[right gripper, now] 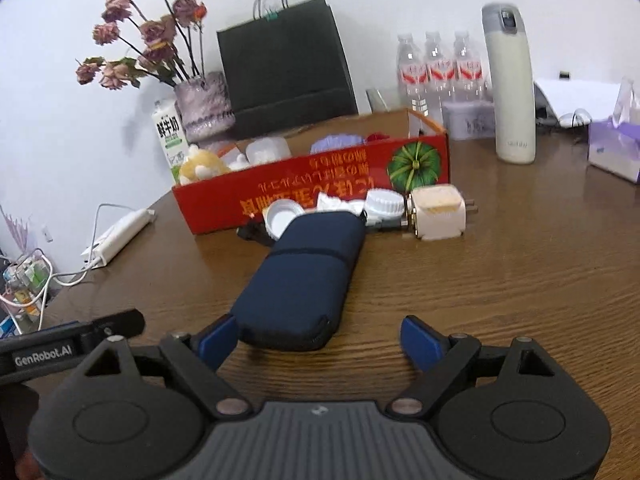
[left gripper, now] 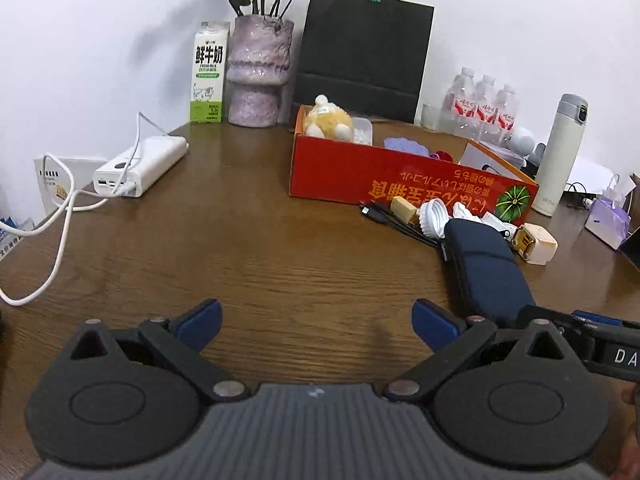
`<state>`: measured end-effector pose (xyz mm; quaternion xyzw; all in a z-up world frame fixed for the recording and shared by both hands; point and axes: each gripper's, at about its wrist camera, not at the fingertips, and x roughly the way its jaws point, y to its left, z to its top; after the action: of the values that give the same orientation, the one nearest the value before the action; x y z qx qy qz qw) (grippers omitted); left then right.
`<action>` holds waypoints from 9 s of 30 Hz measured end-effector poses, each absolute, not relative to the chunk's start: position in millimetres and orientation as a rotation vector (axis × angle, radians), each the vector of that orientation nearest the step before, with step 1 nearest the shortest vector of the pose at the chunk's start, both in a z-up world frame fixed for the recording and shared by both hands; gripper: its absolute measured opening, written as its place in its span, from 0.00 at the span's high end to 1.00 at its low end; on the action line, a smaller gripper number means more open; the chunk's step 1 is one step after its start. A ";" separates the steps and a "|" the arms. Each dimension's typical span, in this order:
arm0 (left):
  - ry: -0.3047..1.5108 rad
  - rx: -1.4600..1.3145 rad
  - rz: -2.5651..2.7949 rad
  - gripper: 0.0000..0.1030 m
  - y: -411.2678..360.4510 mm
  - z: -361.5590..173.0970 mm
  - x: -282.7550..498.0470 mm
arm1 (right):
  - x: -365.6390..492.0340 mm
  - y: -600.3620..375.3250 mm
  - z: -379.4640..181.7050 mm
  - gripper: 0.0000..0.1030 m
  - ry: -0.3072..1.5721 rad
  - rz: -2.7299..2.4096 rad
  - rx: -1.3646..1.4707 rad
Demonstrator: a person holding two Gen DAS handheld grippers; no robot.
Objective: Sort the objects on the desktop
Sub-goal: 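Move the left tool to the navy case and the right tool to the white plug adapter, then grasp the navy case with the left tool while the right tool grasps the plug adapter, then pull both tools back from the box over the table, then grasp a white round cap with the left tool while the right tool grasps another white cap, then carry the left tool's cap into the red box while the right tool carries its cap there, then open both tools over the box and pull them back toward the table items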
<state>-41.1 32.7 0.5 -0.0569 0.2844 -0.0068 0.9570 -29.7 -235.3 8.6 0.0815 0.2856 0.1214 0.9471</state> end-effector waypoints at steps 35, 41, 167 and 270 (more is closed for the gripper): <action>0.616 0.113 -0.228 0.38 -54.0 45.5 -28.6 | 91.7 -316.3 24.3 0.61 0.568 0.097 0.202; 0.720 0.088 -0.165 0.37 -21.2 24.8 -54.9 | 50.4 -298.4 26.1 0.61 0.626 0.266 0.198; 0.597 0.194 -0.275 0.37 -77.1 13.7 99.1 | 79.9 -280.4 35.0 0.45 0.687 0.245 0.052; 0.552 -0.039 -0.164 0.00 -15.1 59.4 23.4 | 107.4 -258.2 58.0 0.19 0.676 0.251 0.120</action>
<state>23.4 -15.1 59.4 -0.0192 0.2721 -0.0809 0.9587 107.4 -258.2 58.0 0.0589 0.3303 0.1228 0.9340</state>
